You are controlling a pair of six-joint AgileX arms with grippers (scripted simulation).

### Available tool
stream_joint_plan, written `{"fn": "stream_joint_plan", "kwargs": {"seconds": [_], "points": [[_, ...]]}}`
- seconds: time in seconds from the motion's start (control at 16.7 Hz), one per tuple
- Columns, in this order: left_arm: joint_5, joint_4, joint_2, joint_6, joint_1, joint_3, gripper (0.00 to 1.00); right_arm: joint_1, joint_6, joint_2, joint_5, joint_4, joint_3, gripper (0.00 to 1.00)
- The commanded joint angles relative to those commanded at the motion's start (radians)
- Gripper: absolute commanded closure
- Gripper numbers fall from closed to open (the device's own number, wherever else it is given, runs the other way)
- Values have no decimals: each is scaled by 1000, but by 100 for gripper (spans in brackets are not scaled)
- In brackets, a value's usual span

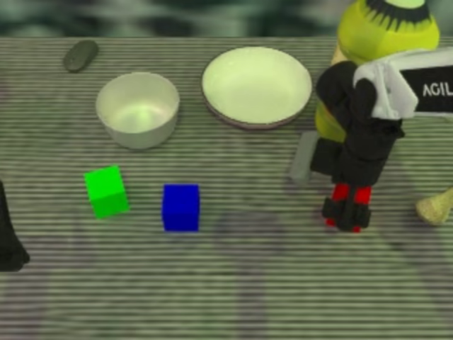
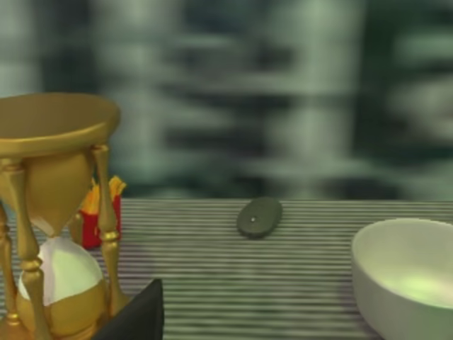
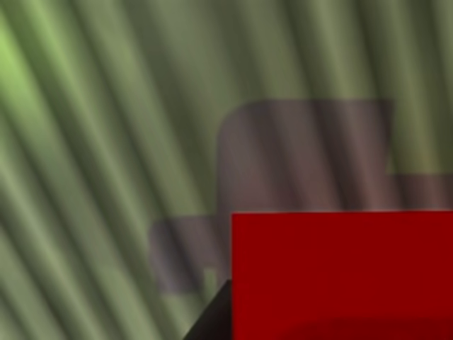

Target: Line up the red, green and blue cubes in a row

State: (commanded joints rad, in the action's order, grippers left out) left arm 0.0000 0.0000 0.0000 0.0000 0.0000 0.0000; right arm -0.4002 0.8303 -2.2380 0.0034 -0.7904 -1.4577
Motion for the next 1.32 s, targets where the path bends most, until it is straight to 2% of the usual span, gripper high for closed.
{"fn": "stream_joint_plan", "kwargs": {"seconds": [0.42, 0.66, 0.96, 1.32], "points": [[0, 0, 0, 0, 0, 0, 0, 0, 0, 0, 0, 0, 0, 100], [0, 0, 0, 0, 0, 0, 0, -3, -9, 46, -9, -64, -32, 100], [0, 0, 0, 0, 0, 0, 0, -8, -8, 120, -10, -242, -124, 100], [0, 0, 0, 0, 0, 0, 0, -6, -11, 127, -10, -257, -134, 100]]}}
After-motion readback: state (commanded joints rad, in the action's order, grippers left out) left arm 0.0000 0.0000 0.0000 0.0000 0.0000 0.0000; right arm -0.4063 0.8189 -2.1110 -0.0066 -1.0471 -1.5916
